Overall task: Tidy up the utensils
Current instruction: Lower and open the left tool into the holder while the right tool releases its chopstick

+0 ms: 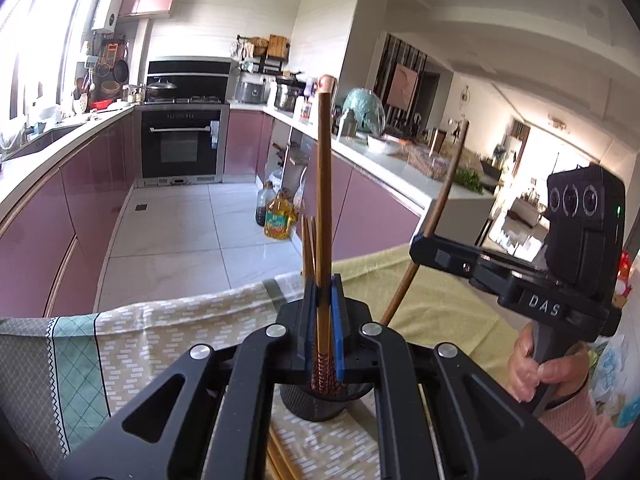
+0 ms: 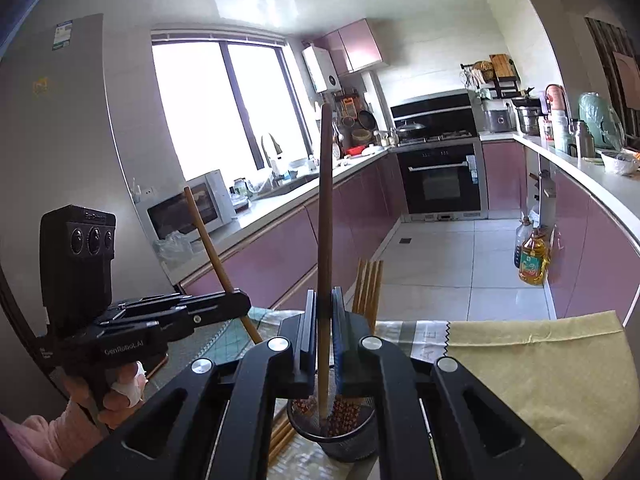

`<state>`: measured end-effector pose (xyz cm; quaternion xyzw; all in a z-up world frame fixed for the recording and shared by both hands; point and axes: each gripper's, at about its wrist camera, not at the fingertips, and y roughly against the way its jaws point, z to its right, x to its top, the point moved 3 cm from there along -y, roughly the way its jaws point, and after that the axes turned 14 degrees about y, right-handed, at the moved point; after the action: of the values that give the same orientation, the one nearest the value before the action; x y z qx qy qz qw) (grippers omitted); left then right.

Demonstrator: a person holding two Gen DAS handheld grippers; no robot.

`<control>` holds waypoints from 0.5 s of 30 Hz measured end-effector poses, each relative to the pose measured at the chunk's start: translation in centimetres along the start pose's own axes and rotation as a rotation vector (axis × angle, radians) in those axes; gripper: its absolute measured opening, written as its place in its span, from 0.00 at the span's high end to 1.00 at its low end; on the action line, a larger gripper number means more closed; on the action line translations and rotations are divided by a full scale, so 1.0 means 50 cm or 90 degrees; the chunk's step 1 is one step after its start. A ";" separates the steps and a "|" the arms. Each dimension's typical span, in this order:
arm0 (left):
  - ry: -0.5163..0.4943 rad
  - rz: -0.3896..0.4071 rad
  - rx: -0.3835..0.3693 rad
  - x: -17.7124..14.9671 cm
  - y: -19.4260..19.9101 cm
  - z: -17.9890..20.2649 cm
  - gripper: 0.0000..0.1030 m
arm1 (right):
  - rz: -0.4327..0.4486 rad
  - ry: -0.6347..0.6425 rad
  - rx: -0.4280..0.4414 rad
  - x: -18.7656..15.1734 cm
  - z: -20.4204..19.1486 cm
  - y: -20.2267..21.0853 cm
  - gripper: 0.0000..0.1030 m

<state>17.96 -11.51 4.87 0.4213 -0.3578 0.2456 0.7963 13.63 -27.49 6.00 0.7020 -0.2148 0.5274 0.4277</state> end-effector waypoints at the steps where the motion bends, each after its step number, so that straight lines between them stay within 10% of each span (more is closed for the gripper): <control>1: -0.007 -0.012 0.006 -0.008 -0.009 -0.001 0.93 | -0.011 0.000 0.001 -0.007 0.002 -0.008 0.94; 15: -0.044 -0.130 0.047 -0.057 -0.116 -0.025 0.92 | -0.159 -0.024 0.013 -0.076 0.024 -0.119 0.93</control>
<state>20.64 -13.76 -0.71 0.4929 -0.3306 0.1617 0.7884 17.46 -25.81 0.16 0.7373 -0.1279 0.4590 0.4789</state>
